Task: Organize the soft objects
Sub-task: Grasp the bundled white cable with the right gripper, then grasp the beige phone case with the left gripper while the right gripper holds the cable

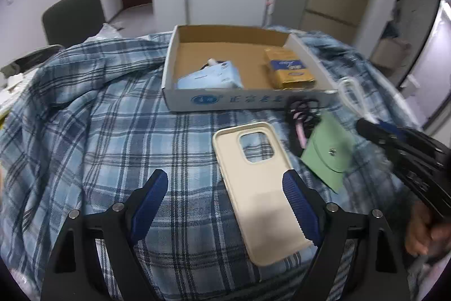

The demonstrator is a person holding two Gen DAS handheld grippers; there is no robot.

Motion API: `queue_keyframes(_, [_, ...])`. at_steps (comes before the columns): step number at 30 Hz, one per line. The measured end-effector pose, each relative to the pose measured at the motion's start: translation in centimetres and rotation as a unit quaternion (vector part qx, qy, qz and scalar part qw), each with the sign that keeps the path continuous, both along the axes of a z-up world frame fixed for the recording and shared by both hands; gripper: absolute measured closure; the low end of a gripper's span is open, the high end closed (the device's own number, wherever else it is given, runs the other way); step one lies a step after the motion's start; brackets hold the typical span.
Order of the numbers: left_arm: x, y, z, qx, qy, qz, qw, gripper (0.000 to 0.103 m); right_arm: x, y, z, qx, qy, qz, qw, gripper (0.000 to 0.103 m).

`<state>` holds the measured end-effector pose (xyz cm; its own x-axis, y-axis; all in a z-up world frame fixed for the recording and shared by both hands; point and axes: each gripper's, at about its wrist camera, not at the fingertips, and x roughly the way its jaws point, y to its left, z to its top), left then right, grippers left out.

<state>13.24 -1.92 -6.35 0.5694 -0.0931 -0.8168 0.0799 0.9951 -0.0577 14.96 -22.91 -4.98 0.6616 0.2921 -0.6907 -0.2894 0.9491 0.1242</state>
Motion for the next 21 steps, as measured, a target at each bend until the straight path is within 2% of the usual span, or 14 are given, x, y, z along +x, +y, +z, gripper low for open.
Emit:
queue_keyframes(3, [0.6,-1.2,-0.5,0.009,0.006,0.011,0.9999,0.018,-0.1,0.0,-0.1,-0.011,-0.009,-0.015,1.000,0.086])
queue_keyframes(8, [2.0,-2.5,-1.8,-0.010,0.048,0.024,0.9985,0.018,0.2,0.1,-0.7,-0.013,0.004,-0.017,1.000,0.086])
queue_keyframes(14, [2.9,-3.4,-3.2,0.007,0.085,0.028,0.9960,0.018,0.0,0.2,-0.6,-0.015,0.000,-0.016,1.000,0.086])
queue_keyframes(21, [2.9,-4.0,-3.6,0.007,0.087,0.032,0.9956,0.018,0.0,-0.1,-0.6,-0.007,0.004,-0.017,1.000,0.086])
